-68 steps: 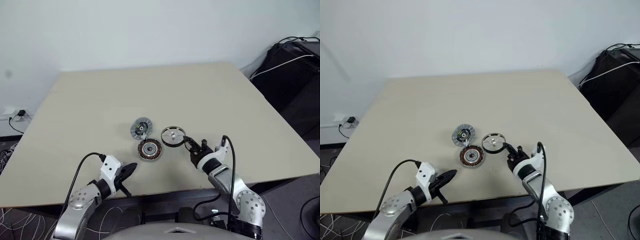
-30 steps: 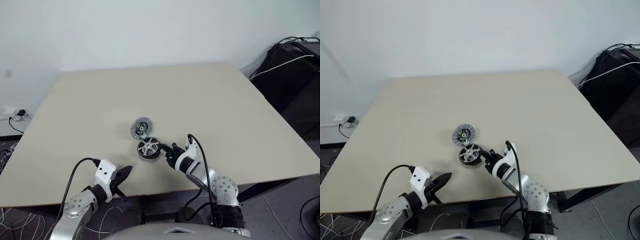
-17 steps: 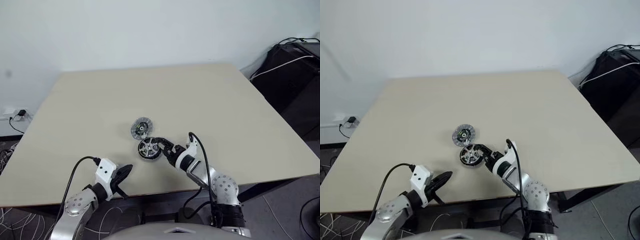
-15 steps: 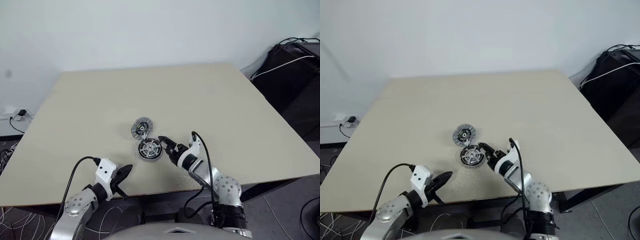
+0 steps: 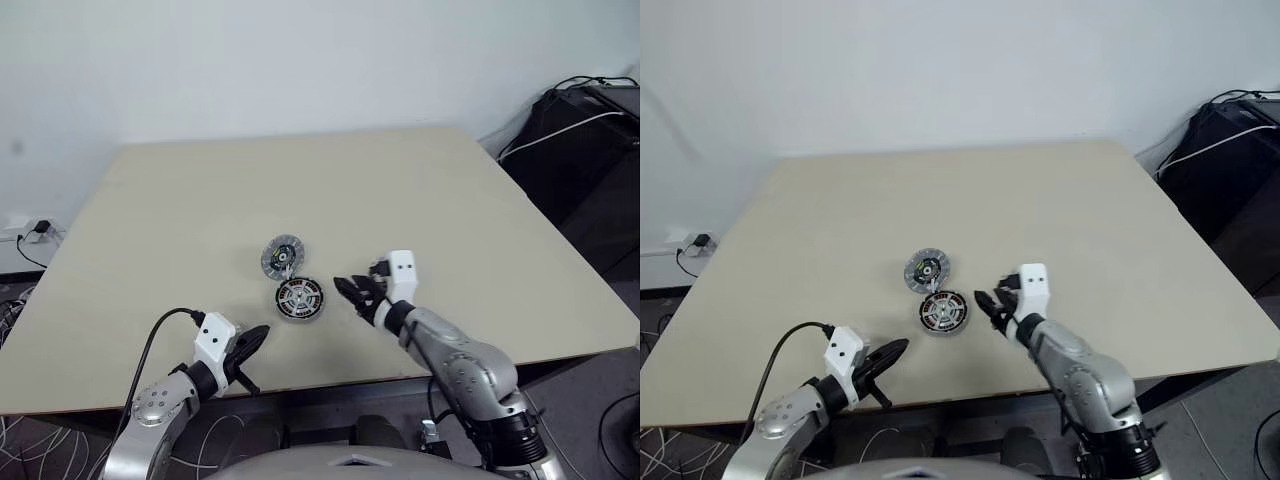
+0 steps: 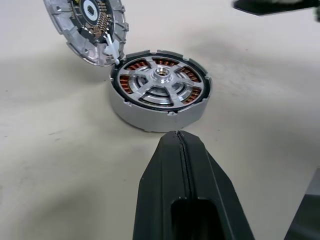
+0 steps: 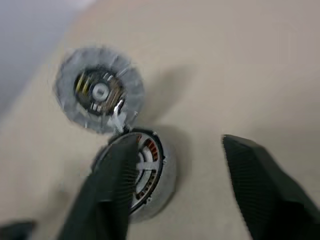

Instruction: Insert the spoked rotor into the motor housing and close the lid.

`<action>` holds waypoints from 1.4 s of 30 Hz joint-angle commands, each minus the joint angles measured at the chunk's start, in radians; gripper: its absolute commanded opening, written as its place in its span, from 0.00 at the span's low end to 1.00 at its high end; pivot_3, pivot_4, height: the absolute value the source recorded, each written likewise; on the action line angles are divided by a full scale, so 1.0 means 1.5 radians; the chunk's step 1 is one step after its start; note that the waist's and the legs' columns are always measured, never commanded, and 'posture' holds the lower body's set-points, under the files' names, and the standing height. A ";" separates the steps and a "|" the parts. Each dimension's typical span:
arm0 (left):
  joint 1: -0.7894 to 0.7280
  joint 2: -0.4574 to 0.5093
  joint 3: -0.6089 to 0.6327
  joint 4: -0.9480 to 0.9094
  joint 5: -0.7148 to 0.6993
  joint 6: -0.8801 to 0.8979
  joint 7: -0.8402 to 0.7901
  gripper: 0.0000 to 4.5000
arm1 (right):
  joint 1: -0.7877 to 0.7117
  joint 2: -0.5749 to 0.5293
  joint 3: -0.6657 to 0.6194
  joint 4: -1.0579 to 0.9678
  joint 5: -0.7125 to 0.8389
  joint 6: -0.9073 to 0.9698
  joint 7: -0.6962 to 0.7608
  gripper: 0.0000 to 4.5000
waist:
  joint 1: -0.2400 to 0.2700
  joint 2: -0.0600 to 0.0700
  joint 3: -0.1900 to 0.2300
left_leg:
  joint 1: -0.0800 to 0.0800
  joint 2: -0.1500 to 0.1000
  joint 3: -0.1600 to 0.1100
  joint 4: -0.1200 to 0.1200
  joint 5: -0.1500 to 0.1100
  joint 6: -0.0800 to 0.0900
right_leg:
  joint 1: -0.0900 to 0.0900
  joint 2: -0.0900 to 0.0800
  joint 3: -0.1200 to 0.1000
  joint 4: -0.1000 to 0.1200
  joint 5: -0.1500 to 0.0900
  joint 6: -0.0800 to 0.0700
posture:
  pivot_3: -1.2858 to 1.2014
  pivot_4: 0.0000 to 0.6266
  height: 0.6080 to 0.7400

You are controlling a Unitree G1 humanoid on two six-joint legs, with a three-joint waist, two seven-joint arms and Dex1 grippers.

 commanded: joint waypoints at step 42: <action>-0.022 -0.015 -0.030 0.012 0.002 -0.022 -0.002 0.00 | -0.247 -0.137 0.261 0.094 -0.526 -0.187 0.489 0.28 | 0.010 -0.007 -0.002 | 0.001 0.000 -0.001 0.003 0.000 0.000 | 0.002 0.000 -0.001 0.002 0.001 0.000 | 0.52 0.00 1.00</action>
